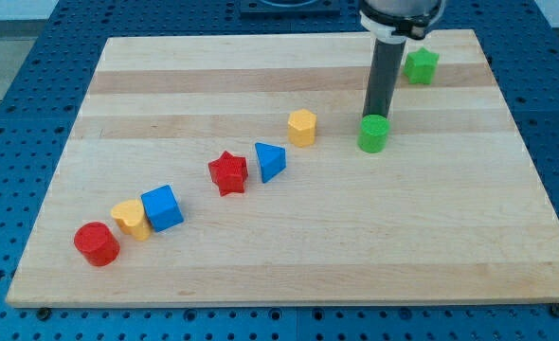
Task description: Move the green circle down to the yellow hexagon
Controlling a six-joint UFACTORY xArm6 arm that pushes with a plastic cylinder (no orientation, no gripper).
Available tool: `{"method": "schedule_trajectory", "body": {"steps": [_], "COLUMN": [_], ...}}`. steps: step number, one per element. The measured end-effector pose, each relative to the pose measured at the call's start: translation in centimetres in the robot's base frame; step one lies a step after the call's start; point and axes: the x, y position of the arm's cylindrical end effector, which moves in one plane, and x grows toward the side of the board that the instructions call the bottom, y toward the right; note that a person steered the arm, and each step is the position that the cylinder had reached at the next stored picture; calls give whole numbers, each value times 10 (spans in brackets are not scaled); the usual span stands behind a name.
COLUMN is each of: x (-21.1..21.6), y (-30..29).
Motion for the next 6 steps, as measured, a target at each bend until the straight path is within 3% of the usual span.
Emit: {"method": "schedule_trajectory", "body": {"steps": [2, 3, 4, 6], "x": [-7, 22, 23, 93], "y": [41, 19, 18, -51]}}
